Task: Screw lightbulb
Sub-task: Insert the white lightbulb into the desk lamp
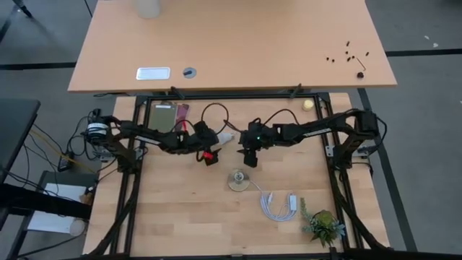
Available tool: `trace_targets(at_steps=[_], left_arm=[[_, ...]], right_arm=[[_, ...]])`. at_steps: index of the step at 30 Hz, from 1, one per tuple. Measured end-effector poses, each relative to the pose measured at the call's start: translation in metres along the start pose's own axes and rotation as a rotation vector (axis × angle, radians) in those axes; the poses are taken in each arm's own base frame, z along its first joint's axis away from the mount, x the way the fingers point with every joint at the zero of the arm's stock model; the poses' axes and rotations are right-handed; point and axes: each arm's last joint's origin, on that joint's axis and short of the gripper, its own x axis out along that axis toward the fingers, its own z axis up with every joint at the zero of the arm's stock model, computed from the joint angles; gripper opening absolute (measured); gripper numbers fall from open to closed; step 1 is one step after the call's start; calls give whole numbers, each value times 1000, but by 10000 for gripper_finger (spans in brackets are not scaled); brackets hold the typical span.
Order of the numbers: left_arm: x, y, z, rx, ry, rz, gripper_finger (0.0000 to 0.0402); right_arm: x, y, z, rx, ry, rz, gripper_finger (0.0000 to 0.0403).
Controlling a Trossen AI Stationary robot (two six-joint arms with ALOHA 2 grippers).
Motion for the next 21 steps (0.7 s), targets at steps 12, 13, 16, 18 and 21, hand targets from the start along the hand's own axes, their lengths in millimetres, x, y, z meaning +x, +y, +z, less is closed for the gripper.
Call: trace_targets(at_steps=[12, 13, 16, 18, 21], left_arm=[[4, 8, 1, -52, -2, -41, 376], [5, 8, 1, -53, -6, -41, 376], [5, 8, 0, -52, 0, -40, 376], [5, 8, 1, -55, -8, -46, 376], [5, 6, 2, -66, -15, -80, 376]], right_arm=[[1, -8, -6, 1, -3, 21, 187], [1, -8, -5, -2, -12, 20, 187], [4, -11, -5, -19, -23, 16, 187], [5, -12, -7, -20, -8, 13, 187], [8, -14, -8, -18, -6, 8, 187]])
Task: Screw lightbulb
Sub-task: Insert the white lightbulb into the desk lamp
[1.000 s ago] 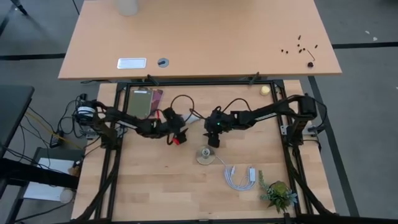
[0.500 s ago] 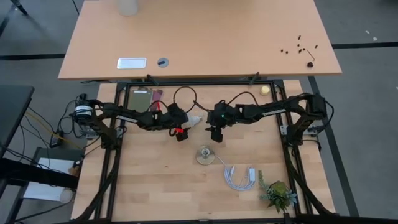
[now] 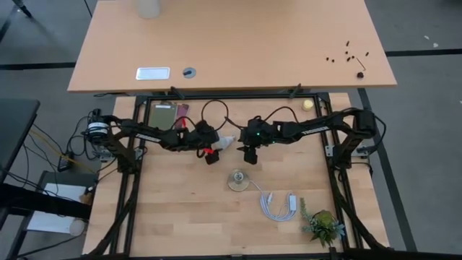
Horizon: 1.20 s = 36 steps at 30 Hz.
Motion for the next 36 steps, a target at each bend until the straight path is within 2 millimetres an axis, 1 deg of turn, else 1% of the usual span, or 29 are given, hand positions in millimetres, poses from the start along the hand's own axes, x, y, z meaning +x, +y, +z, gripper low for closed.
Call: trace_targets(at_steps=[3, 7, 10, 14, 19, 22, 26, 28, 33, 36], left_arm=[[0, -2, 0, -22, 2, -29, 376], [-1, -5, -1, -32, 5, -41, 376], [-1, -5, -1, -31, 7, -41, 376], [-1, -5, 0, -33, 2, -36, 376], [4, -5, -1, -43, -10, 0, 376], [10, -6, -4, -68, -11, 2, 376], [18, -8, -7, -68, -16, 3, 376], [22, -9, -9, -70, -15, 3, 376], [27, -10, -13, -95, -7, 4, 376], [29, -10, -14, -98, -10, 16, 376]], right_arm=[[5, -2, -3, -42, 3, -4, 187], [12, -4, -4, -211, -14, -10, 187], [12, -12, -3, -280, -21, -29, 187], [11, -30, -3, -263, -36, -7, 187], [9, -43, -4, -223, -53, 52, 188], [8, -46, -1, -214, -56, 54, 195], [7, -46, 8, -227, -67, 56, 209], [5, -50, 13, -237, -74, 47, 215], [4, -57, 14, -249, -73, 30, 219], [5, -55, 13, -249, -64, 36, 219]])
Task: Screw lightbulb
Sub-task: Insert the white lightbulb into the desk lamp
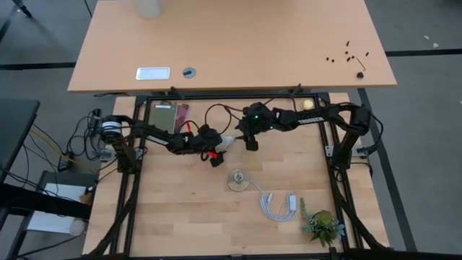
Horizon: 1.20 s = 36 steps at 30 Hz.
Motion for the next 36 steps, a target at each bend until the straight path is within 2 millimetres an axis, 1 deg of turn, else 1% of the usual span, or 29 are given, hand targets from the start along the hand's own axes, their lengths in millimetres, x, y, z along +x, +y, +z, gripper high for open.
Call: trace_targets(at_steps=[3, 5, 7, 11, 14, 17, 24, 27, 29, 32, 36], left_arm=[[4, -1, 0, -2, -25, 5, 376], [8, -2, 0, 4, -49, 4, 376], [12, -2, -2, 23, -56, 4, 376], [15, -3, -2, 42, -76, 9, 376], [15, -2, -4, 73, -65, 44, 372], [15, -1, -3, 74, -72, 72, 355], [16, 0, 0, 116, -100, 81, 293], [16, 1, 0, 135, -102, 76, 275], [16, 1, 0, 134, -97, 77, 271], [17, 1, -1, 129, -96, 76, 276], [16, 1, 1, 129, -89, 66, 284]], right_arm=[[7, 6, -4, 2, 26, 10, 219], [16, 9, -6, -6, 25, 12, 218], [22, 12, -12, 7, 59, 23, 218], [29, 10, -17, 51, 60, 2, 218], [31, 9, -19, 68, 66, 1, 217], [31, 10, -19, 90, 69, 4, 216], [31, 11, -19, 140, 71, 6, 216], [32, 14, -19, 154, 76, 12, 216], [32, 17, -19, 165, 91, 15, 216], [28, 19, -19, 173, 119, 25, 215], [13, 20, -8, 213, 141, 30, 215]])
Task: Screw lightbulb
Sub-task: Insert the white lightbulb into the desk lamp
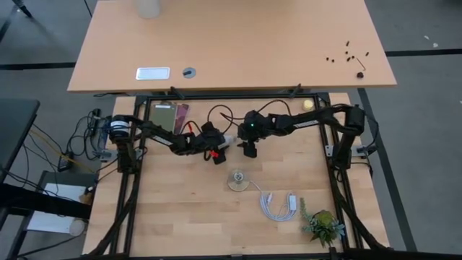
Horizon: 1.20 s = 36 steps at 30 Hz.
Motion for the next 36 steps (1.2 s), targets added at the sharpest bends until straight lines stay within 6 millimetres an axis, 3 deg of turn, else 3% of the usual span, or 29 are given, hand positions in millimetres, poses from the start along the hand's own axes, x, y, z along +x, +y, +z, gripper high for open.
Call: trace_targets(at_steps=[6, 16, 20, 27, 36], left_arm=[[-6, 2, 18, 15, 89, -43, 283], [-34, 9, 66, 133, 191, -178, 283], [-51, 13, 87, 143, 232, -241, 283], [-75, 9, 108, 180, 317, -389, 283], [-98, -12, 121, 231, 376, -549, 283]], right_arm=[[-33, 17, 20, -1, 0, 23, 216], [-67, 79, 34, -121, -60, 126, 214], [-68, 101, 30, -114, -27, 146, 213], [-68, 147, 20, -138, -70, -30, 213], [-58, 162, -6, 20, -152, -19, 213]])
